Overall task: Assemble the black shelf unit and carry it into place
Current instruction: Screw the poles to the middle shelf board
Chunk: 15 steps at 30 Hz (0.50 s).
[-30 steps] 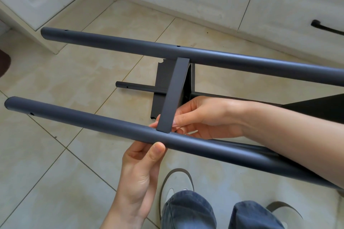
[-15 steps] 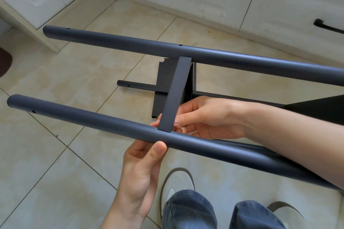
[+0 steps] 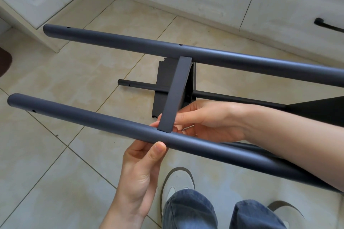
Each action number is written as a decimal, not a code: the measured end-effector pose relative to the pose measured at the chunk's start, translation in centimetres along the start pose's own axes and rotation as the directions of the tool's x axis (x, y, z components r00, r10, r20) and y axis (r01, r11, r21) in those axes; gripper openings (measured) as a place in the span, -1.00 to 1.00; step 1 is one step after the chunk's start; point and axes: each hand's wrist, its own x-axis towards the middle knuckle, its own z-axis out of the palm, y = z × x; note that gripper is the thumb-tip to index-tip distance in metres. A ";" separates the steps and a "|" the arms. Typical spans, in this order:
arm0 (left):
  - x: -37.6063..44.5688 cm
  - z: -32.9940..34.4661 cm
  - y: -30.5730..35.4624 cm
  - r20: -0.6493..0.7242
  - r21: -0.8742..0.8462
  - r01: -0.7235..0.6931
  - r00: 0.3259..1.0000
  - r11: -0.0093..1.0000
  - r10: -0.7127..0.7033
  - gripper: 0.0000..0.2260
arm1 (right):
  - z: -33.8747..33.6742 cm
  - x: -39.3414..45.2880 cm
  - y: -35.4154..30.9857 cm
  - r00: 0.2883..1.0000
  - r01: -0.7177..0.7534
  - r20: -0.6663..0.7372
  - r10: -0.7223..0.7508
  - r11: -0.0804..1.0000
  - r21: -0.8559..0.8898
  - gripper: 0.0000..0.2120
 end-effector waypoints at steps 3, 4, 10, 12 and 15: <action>0.0 0.0 0.0 0.024 -0.007 -0.004 1.000 1.000 0.004 -0.44 | -0.3 -0.2 -0.3 1.000 -0.020 0.024 0.020 1.000 0.006 -0.63; 0.0 0.0 -0.1 0.025 -0.004 -0.005 1.000 1.000 0.005 -0.44 | -0.3 -0.2 -0.3 0.999 -0.025 0.023 0.025 1.000 0.000 -0.62; 0.0 -0.1 -0.1 0.022 0.018 -0.010 1.000 1.000 0.009 -0.43 | 0.3 0.5 0.0 1.000 -0.017 0.006 0.017 1.000 0.018 -0.59; 0.0 -0.1 -0.1 0.020 0.021 -0.013 1.000 1.000 0.013 -0.43 | 0.1 0.4 0.0 1.000 0.005 0.008 -0.005 0.999 0.034 -0.62; 0.1 -0.1 -0.1 0.008 0.018 -0.014 1.000 1.000 0.014 -0.42 | -0.5 0.0 -0.3 1.000 -0.002 0.026 0.002 1.000 0.007 -0.71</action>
